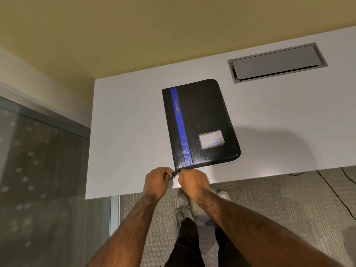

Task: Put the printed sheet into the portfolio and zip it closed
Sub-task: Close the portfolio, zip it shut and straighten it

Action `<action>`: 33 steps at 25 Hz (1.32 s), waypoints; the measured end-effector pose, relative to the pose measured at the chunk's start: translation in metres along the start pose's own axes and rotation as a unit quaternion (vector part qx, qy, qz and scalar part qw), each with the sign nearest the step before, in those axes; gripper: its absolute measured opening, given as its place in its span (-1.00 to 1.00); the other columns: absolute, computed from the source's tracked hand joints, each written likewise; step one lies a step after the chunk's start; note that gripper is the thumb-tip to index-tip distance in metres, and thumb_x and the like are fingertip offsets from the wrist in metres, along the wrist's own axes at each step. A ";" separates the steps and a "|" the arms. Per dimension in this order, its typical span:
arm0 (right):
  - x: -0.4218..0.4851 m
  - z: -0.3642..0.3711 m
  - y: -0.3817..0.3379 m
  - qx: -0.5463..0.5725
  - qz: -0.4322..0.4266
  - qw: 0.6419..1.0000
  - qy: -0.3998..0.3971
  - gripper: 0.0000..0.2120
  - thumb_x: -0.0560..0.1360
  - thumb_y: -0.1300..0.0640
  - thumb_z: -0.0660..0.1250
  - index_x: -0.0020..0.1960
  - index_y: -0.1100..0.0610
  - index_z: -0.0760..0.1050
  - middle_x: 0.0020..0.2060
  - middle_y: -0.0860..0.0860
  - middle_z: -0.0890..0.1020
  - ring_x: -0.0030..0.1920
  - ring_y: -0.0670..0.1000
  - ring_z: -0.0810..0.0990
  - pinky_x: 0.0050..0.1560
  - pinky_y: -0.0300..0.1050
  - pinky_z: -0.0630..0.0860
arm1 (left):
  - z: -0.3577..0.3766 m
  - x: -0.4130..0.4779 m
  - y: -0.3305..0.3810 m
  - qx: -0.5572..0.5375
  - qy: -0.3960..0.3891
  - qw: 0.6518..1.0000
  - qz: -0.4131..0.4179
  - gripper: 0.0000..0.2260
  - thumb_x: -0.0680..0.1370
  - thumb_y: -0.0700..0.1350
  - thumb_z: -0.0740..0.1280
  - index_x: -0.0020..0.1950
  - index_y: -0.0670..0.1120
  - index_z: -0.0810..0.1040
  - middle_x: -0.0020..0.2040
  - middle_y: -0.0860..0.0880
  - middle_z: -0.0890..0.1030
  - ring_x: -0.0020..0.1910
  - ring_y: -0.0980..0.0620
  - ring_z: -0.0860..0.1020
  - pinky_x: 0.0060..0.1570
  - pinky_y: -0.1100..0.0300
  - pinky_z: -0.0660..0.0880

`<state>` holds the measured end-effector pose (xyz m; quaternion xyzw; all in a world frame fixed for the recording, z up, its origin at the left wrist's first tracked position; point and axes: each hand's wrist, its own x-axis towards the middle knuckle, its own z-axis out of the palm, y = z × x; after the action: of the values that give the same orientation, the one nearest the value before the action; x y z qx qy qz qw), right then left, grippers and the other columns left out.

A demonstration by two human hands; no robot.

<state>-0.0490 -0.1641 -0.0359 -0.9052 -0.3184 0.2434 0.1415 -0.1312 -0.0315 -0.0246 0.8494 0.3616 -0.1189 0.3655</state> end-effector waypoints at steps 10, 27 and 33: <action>0.001 -0.017 0.038 -0.209 -0.081 0.974 -0.032 -0.73 0.35 0.32 0.47 0.04 0.25 0.57 -0.23 0.13 0.70 -0.31 0.14 0.69 -0.35 -0.09 0.48 | -0.006 0.004 0.005 0.147 0.064 0.986 0.046 -0.88 0.54 -0.15 0.38 -0.16 0.05 0.64 -0.09 0.09 0.72 -0.08 -0.03 0.66 -0.13 0.20 0.31; -0.015 -0.055 0.157 -0.026 0.080 0.995 0.049 -0.80 0.63 0.02 0.25 0.01 0.04 0.63 -0.25 -0.07 0.67 -0.31 -0.07 0.62 -0.15 -0.18 0.59 | -0.008 0.007 0.017 0.204 0.042 0.978 0.019 -0.86 0.58 -0.12 0.32 0.02 0.01 0.67 -0.02 0.00 0.68 -0.01 -0.10 0.64 0.03 0.05 0.52; -0.036 -0.029 0.108 0.310 0.230 0.912 0.141 -0.74 0.53 0.03 0.41 0.22 -0.02 0.59 -0.26 -0.12 0.66 -0.26 -0.08 0.63 -0.08 -0.02 0.68 | 0.005 0.000 0.028 0.157 0.007 0.987 0.021 -0.88 0.56 -0.17 0.34 -0.04 0.05 0.61 -0.06 0.06 0.54 -0.05 -0.05 0.57 -0.10 0.09 0.47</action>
<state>-0.0027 -0.2721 -0.0431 -0.8890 0.0128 0.2254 0.3984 -0.1114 -0.0481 -0.0131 0.9043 0.3232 -0.1606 0.2279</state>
